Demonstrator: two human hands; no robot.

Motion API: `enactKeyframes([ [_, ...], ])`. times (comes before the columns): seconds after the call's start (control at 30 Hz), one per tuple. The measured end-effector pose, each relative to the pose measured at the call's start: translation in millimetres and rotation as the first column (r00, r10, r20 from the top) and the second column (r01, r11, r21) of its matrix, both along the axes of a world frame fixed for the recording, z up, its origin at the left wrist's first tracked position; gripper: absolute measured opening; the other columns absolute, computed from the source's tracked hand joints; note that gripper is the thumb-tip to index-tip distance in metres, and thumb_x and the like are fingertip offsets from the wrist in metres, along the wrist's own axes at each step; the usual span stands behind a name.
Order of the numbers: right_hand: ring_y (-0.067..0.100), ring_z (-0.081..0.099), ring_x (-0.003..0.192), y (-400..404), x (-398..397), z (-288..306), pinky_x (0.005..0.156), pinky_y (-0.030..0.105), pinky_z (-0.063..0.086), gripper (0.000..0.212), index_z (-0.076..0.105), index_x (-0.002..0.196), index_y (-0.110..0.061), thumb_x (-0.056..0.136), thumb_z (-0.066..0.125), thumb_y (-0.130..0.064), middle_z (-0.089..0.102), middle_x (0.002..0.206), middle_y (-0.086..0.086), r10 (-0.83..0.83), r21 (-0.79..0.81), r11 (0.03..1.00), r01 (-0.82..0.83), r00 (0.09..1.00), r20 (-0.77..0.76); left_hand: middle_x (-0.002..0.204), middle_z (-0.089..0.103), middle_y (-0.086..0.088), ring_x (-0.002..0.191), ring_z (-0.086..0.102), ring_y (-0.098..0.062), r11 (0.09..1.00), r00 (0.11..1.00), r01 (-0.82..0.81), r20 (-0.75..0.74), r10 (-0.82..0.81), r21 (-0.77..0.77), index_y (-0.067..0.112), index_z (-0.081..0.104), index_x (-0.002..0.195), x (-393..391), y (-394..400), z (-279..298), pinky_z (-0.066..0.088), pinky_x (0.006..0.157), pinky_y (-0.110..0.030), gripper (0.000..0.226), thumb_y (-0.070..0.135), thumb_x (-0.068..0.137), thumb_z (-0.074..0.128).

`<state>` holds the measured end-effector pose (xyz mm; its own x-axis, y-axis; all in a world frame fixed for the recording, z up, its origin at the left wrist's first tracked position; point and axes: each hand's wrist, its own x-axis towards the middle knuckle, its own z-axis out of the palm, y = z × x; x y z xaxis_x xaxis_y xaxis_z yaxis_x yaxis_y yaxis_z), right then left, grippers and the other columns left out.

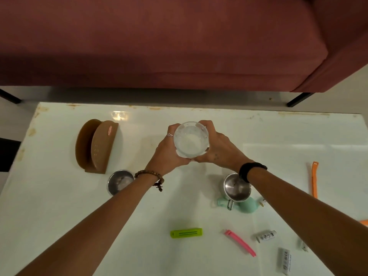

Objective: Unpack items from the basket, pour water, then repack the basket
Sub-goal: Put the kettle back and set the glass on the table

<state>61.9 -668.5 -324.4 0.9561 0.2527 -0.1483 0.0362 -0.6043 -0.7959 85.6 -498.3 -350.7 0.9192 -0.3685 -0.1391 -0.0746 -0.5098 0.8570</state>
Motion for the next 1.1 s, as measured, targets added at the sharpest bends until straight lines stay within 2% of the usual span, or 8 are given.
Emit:
enactKeyframes([
  [0.1, 0.008, 0.050, 0.095, -3.4, 5.5, -4.7, 0.074, 0.004, 0.034, 0.085, 0.023, 0.127, -0.027, 0.065, 0.080, -0.039, 0.040, 0.115, -0.014, 0.027, -0.017, 0.999, -0.027, 1.000, 0.000, 0.107, 0.044, 0.019, 0.092, 0.051, -0.005, 0.999, 1.000, -0.016, -0.009, 0.015, -0.032, 0.034, 0.027, 0.122, 1.9, -3.2, -6.2, 0.038, 0.064, 0.006, 0.088, 0.025, 0.056, 0.085],
  [0.3, 0.009, 0.050, 0.096, -12.2, 8.3, -9.7, 0.080, 0.013, 0.037, 0.085, 0.024, 0.129, -0.024, 0.066, 0.080, -0.037, 0.041, 0.116, -0.014, -0.010, -0.005, 1.000, 0.010, 1.000, -0.027, 0.109, 0.044, 0.016, 0.096, 0.050, -0.009, 1.000, 0.999, 0.014, -0.039, -0.015, -0.025, 0.031, 0.027, 0.127, 9.5, -11.7, -12.5, 0.036, 0.073, -0.002, 0.091, 0.026, 0.057, 0.085],
  [0.5, 0.011, 0.050, 0.096, -17.8, 7.0, -6.4, 0.086, 0.022, 0.041, 0.083, 0.026, 0.129, -0.019, 0.067, 0.080, -0.032, 0.048, 0.121, -0.003, -0.014, -0.009, 1.000, 0.013, 0.999, -0.047, 0.114, 0.043, 0.012, 0.102, 0.049, -0.011, 0.999, 0.998, 0.042, -0.038, -0.043, -0.019, 0.026, 0.028, 0.130, 11.0, -19.7, -17.2, 0.039, 0.081, -0.010, 0.090, 0.028, 0.059, 0.084],
  [0.7, 0.010, 0.050, 0.098, -18.1, 5.2, -7.2, 0.087, 0.021, 0.041, 0.084, 0.025, 0.129, -0.020, 0.067, 0.080, -0.033, 0.049, 0.128, 0.002, -0.002, -0.017, 1.000, 0.001, 0.999, -0.053, 0.114, 0.045, 0.011, 0.102, 0.050, -0.012, 0.999, 0.997, 0.033, -0.063, -0.034, -0.021, 0.027, 0.027, 0.129, 7.3, -16.2, -18.8, 0.043, 0.082, -0.016, 0.093, 0.026, 0.057, 0.085],
  [0.93, 0.013, 0.054, 0.097, -17.5, -2.5, -7.8, 0.084, 0.022, 0.044, 0.085, 0.025, 0.129, -0.021, 0.066, 0.081, -0.034, 0.051, 0.122, -0.001, -0.022, -0.008, 1.000, 0.022, 0.997, -0.074, 0.106, 0.045, 0.023, 0.099, 0.052, -0.012, 0.999, 0.994, 0.035, -0.108, -0.034, 0.004, 0.043, 0.024, 0.121, 1.8, -15.2, -12.9, 0.047, 0.081, -0.023, 0.090, 0.032, 0.055, 0.084],
  [1.1, 0.014, 0.055, 0.098, -16.0, -6.0, -4.0, 0.085, 0.022, 0.044, 0.085, 0.024, 0.129, -0.022, 0.067, 0.081, -0.031, 0.047, 0.115, -0.009, -0.033, 0.013, 0.999, 0.034, 0.993, -0.116, 0.109, 0.047, 0.014, 0.100, 0.054, -0.017, 0.999, 0.993, 0.035, -0.116, -0.033, 0.015, 0.040, 0.024, 0.122, -3.0, -15.1, -9.0, 0.050, 0.084, -0.030, 0.090, 0.030, 0.056, 0.084],
])
